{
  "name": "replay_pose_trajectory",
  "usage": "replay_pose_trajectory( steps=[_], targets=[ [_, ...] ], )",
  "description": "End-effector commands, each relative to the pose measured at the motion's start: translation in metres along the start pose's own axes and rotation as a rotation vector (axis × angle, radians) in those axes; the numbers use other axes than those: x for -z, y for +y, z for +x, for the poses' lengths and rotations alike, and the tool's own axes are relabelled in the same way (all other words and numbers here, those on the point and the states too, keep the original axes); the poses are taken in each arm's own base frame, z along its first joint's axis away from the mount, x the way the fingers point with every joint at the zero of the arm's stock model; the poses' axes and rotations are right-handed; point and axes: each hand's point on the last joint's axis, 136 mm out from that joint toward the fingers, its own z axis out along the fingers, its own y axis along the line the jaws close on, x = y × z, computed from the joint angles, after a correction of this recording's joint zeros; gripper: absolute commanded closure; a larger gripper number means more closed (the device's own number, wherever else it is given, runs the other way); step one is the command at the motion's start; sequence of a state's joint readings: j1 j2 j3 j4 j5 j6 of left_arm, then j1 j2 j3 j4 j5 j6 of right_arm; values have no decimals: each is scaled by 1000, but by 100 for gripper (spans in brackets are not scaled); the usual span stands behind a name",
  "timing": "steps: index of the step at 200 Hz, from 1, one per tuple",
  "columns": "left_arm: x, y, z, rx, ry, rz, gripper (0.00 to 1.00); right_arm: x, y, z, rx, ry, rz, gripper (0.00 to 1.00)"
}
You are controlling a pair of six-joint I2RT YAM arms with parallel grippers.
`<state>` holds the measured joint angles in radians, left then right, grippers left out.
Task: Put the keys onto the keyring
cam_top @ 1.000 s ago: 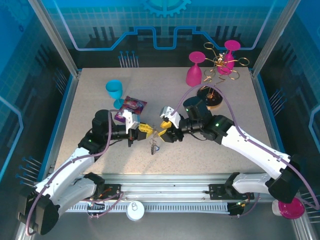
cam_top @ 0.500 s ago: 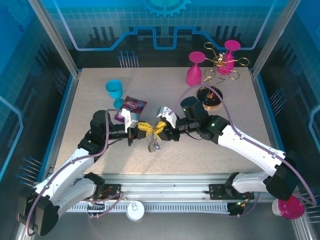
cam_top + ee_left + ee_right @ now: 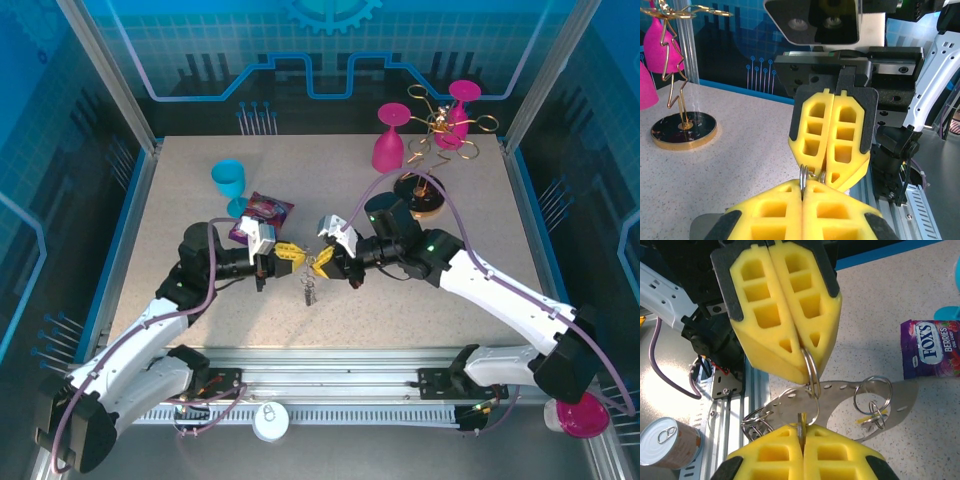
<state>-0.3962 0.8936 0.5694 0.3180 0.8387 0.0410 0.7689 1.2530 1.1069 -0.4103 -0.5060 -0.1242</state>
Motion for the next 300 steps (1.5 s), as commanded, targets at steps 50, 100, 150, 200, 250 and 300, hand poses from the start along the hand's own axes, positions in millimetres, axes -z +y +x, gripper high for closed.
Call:
replay_pose_trajectory(
  steps=[50,100,150,200,250,300],
  targets=[
    [0,-4,-22,-57,-60,12,100,-9,11,-7,11,50,-83,100],
    [-1,-2,-18,-55,-53,10,100,5,3,-10,13,18,-20,76],
    [-1,-2,-15,-53,-50,11,100,22,-4,-30,27,-116,38,68],
    [0,-3,-15,-49,-49,18,100,12,-9,-41,20,-159,20,74],
    [0,-4,-16,-52,-54,21,100,1,-8,-41,15,-146,-18,77],
    [0,-5,-17,-51,-57,26,100,-5,-8,-34,7,-128,-31,83]
  ],
)
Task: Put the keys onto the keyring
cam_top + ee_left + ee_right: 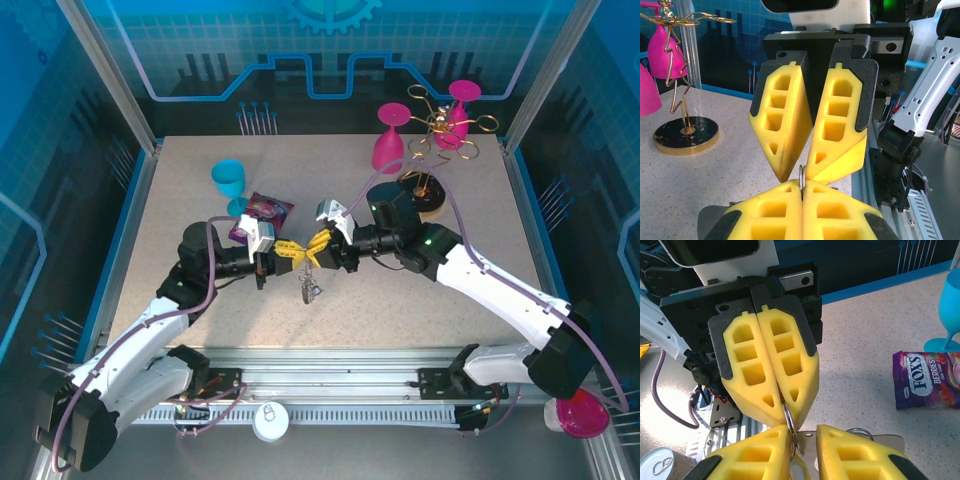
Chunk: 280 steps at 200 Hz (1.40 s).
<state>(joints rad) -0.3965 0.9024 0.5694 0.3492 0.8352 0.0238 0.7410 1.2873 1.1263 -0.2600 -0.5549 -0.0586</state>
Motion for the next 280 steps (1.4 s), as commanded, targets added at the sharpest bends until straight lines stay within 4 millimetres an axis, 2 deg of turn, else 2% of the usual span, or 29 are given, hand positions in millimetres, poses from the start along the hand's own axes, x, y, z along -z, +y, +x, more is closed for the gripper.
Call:
replay_pose_trajectory(
  steps=[1,17,28,55,71,85,95,119,157,218,238,270,280],
  targets=[
    [1,-7,-14,-48,-43,28,100,-5,4,0,3,-6,-26,83],
    [1,-6,-13,-46,-42,27,100,-5,5,-1,2,-8,-39,91],
    [1,-6,-13,-47,-42,26,100,-5,7,-2,4,-11,-53,100],
    [1,-3,-12,-48,-37,-1,100,-3,10,-4,13,2,-64,100],
    [3,1,-8,-50,-19,-32,87,0,10,-3,24,28,-52,100],
    [4,3,-2,-62,17,-51,82,3,11,-1,39,66,-40,100],
    [5,5,3,-67,50,-64,73,5,11,1,47,93,-34,100],
    [7,4,14,-79,124,-66,71,7,13,10,65,180,-31,100],
    [7,2,16,-80,147,-52,71,3,16,15,110,288,-33,100],
    [3,0,13,-69,142,-14,77,-10,22,9,184,350,-54,100],
    [2,-2,13,-60,141,6,81,-15,24,7,193,355,-69,100],
    [2,-5,13,-52,142,28,100,-19,28,1,203,338,-92,100],
    [2,-6,14,-54,142,31,100,-18,27,-1,206,324,-80,100]
  ],
)
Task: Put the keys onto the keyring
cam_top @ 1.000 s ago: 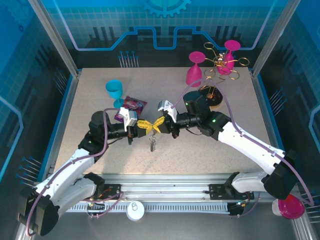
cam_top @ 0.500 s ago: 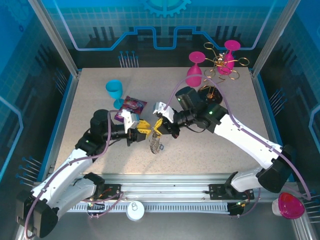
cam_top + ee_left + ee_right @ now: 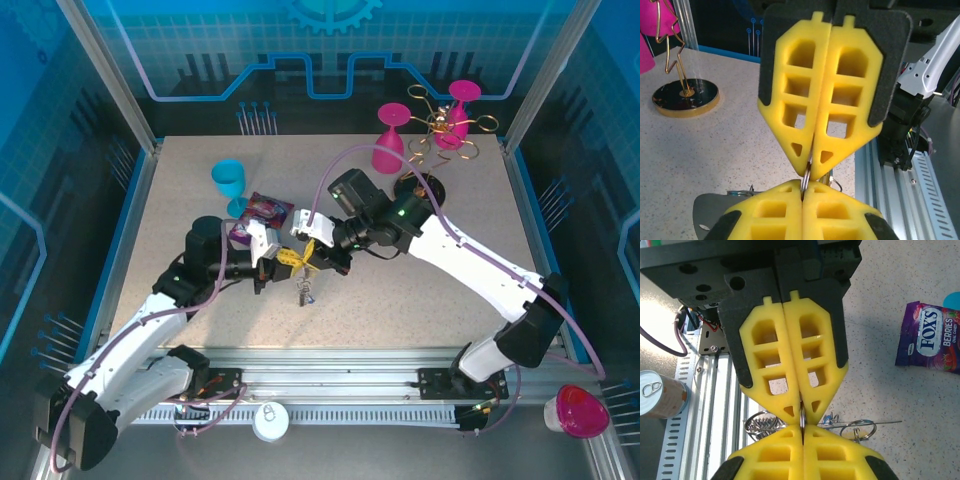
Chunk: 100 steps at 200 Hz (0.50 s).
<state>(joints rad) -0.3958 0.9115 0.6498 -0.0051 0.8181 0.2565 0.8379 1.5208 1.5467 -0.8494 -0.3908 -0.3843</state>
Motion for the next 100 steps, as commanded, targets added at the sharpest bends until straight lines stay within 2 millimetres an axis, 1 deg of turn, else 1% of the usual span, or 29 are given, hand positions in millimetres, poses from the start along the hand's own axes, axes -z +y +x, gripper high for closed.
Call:
replay_pose_trajectory(
  steps=[1,10,28,39,50,66,83,100],
  targets=[
    [2,-7,-17,-50,-33,36,100,4,15,-21,59,-63,-38,100],
    [2,-7,-17,-54,-34,36,100,7,10,-22,51,-84,-6,100],
    [3,-8,-17,-62,-42,35,100,19,-2,-20,8,-140,69,80],
    [3,-9,-18,-68,-54,31,100,27,-10,-17,-21,-176,117,73],
    [4,-7,-21,-74,-73,21,100,33,-14,-10,-56,-203,144,69],
    [4,-6,-24,-72,-99,12,100,34,-13,0,-95,-223,157,67],
    [4,-4,-28,-67,-124,1,100,28,-8,10,-135,-229,135,65],
    [5,-3,-30,-60,-140,-12,100,21,-2,14,-157,-238,113,62]
  ],
)
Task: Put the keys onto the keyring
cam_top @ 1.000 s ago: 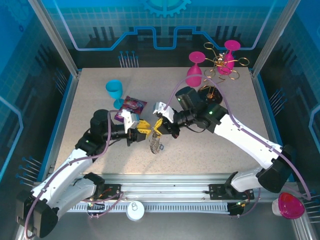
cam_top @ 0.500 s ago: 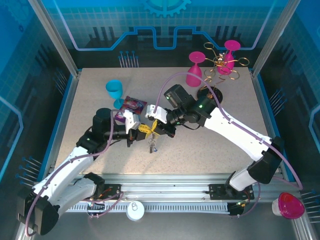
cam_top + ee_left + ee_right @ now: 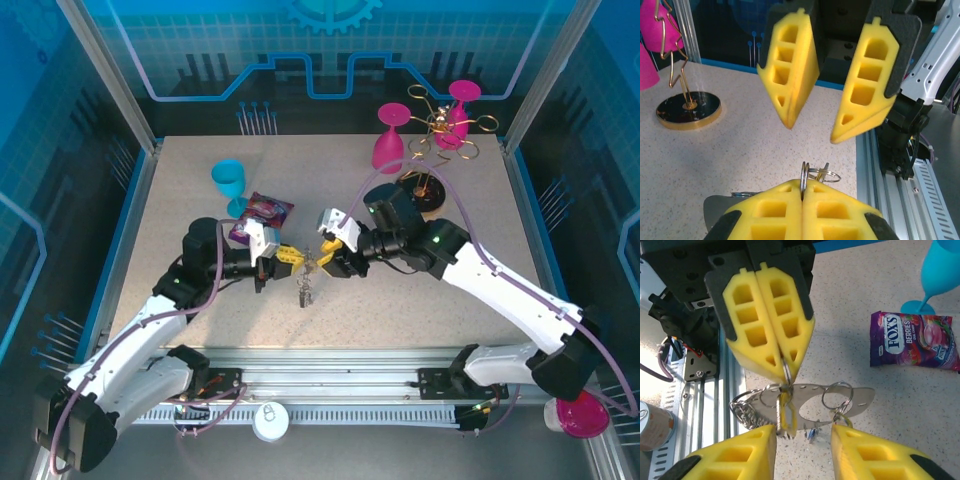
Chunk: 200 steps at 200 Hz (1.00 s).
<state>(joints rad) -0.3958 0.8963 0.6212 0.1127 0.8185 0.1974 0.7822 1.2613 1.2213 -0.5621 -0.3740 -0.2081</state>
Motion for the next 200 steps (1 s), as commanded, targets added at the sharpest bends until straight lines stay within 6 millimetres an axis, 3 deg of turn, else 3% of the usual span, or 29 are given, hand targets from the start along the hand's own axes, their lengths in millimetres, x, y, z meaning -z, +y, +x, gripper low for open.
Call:
replay_pose_trajectory(
  steps=[1,72,86,107,133,160,200],
  targets=[
    [3,-2,-18,-38,-77,-4,100,-7,3,-3,-54,-53,-15,62],
    [4,-2,-21,-30,-96,-12,100,-23,5,-8,-70,-92,-50,60],
    [4,-1,-23,-28,-103,-18,100,-25,6,-11,-68,-97,-60,66],
    [5,-1,-25,-28,-113,-23,100,-25,6,-13,-58,-90,-65,84],
    [6,1,-29,-32,-134,-40,100,-21,5,-4,-36,-23,-47,100],
    [6,1,-36,-44,-148,-38,100,-22,13,6,-15,57,-82,100],
    [6,1,-42,-58,-166,-35,100,-39,29,9,17,127,-158,100]
  ],
)
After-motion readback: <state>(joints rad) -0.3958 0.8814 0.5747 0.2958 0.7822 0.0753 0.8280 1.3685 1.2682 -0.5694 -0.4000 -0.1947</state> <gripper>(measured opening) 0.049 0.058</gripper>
